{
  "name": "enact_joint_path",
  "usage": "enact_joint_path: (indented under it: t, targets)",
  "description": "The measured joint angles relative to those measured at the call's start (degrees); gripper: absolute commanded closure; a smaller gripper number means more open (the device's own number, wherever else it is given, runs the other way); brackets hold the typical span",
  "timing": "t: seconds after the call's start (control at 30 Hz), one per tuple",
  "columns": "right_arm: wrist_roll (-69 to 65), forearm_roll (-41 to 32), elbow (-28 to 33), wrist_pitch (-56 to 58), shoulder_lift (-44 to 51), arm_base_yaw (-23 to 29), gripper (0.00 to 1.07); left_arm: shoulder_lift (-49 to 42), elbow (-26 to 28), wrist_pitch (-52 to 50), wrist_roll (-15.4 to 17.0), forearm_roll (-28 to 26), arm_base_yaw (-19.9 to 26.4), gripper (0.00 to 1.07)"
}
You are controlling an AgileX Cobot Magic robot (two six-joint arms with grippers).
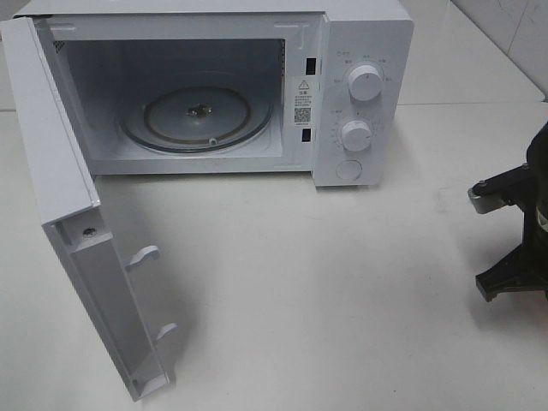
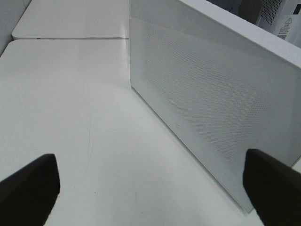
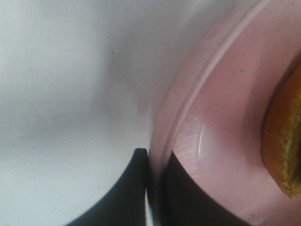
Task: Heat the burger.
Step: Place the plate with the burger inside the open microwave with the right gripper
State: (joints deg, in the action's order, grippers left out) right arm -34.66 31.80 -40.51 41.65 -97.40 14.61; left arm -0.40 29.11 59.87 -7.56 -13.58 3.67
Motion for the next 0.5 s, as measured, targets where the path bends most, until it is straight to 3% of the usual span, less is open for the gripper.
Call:
enact_joint_path:
  t: [0.5]
  targets:
    - [-1.3,2.0,1.7,3.7,1.7,7.4,1.07,0.0,0.0,0.0,0.0,0.0,0.0,0.09]
